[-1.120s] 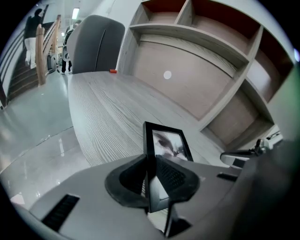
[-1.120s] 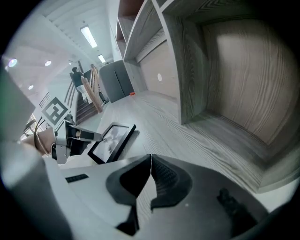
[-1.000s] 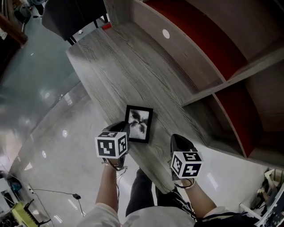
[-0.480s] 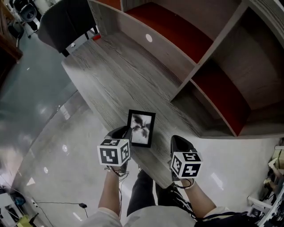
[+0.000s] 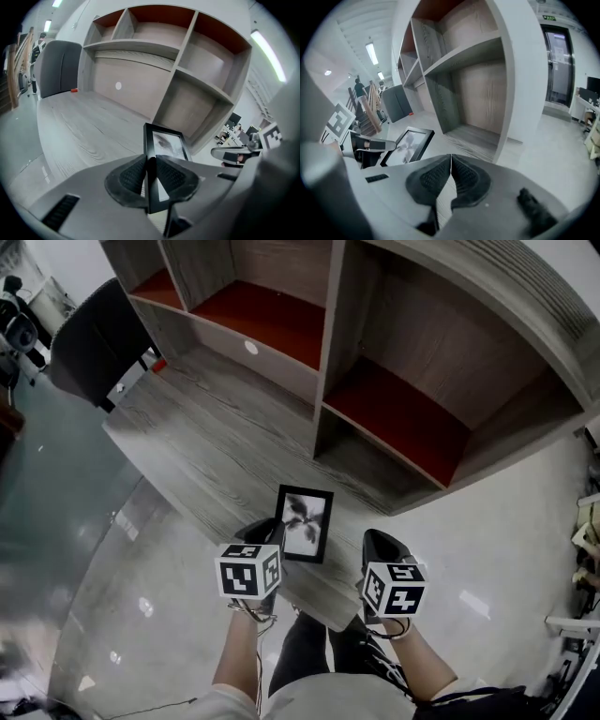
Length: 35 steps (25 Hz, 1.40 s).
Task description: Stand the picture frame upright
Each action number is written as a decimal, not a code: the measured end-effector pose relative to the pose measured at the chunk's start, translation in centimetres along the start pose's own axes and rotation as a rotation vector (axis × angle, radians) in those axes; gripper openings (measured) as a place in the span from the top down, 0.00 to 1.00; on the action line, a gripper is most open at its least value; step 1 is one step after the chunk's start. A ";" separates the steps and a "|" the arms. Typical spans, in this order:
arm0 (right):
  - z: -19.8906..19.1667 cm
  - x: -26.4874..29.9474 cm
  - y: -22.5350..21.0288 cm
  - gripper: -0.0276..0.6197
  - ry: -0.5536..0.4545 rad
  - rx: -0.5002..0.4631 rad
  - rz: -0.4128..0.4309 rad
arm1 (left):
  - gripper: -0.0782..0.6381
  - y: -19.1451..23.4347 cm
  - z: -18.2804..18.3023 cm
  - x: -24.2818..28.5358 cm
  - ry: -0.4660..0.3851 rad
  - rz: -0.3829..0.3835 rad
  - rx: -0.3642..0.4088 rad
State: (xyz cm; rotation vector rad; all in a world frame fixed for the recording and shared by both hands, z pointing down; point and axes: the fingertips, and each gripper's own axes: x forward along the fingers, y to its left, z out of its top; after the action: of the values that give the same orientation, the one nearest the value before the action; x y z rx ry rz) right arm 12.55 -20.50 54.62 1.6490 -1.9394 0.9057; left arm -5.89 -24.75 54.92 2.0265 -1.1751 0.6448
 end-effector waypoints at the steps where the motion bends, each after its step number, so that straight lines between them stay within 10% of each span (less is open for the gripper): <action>1: 0.1 -0.5 -0.5 0.91 -0.008 0.012 -0.011 | 0.79 -0.6 0.2 0.1 0.001 -0.009 0.012; 16: 0.5 -5.8 -7.7 0.91 -0.112 0.174 -0.169 | 0.79 -10.5 3.3 4.0 0.025 -0.164 0.201; 35: -1.0 -4.3 -11.8 0.91 -0.169 0.245 -0.254 | 0.79 -12.7 5.6 8.0 -0.114 -0.237 0.269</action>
State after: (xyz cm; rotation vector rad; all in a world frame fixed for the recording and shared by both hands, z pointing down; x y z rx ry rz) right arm 24.84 -17.71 54.63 2.1184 -1.7216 0.9589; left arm 9.46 -28.95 52.93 2.4119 -0.9287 0.6003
